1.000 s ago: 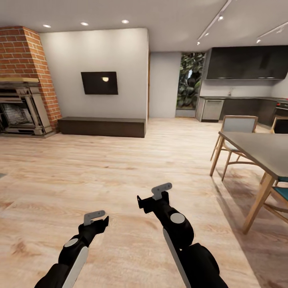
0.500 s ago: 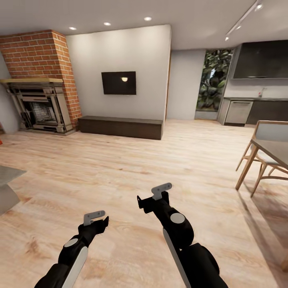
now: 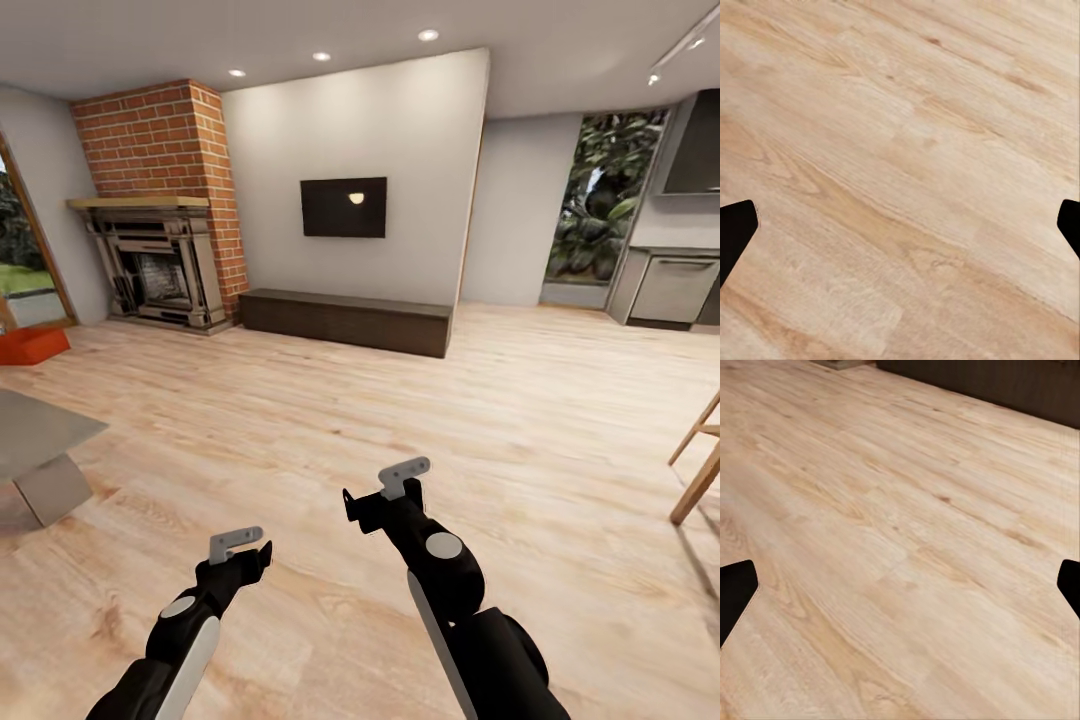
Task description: Move the two storage containers from the living room to the garage. In the garage, place one container on the floor and stack the other container on top of it (either order is fine).
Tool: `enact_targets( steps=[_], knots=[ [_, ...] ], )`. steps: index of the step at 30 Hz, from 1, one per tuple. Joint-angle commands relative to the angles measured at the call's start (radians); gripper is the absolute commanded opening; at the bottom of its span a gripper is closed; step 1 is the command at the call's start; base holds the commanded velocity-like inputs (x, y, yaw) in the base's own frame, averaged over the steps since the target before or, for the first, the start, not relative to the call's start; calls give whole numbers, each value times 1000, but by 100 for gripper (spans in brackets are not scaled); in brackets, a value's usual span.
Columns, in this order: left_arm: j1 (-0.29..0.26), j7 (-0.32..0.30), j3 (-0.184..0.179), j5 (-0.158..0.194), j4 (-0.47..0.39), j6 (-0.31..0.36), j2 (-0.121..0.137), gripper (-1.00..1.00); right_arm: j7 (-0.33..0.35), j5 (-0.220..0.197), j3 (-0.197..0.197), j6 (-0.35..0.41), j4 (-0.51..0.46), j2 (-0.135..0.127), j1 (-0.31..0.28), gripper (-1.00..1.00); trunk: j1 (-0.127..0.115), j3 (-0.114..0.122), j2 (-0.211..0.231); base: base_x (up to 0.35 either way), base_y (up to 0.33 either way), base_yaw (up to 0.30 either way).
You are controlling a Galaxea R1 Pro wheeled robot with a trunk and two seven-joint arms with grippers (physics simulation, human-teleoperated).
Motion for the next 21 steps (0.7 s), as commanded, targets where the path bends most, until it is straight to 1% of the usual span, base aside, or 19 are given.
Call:
enact_targets(
  steps=[1, 21],
  knots=[
    [0, 0, 0, 0, 0, 0, 0, 100, 0, 0, 0, 0, 0, 0, 0, 100, 0, 0, 0, 338, 0, 257],
    [0, 0, 0, 0, 1, 0, 0, 100, 0, 0, 0, 0, 0, 0, 0, 100, 0, 0, 0, 338, 0, 253]
  ],
)
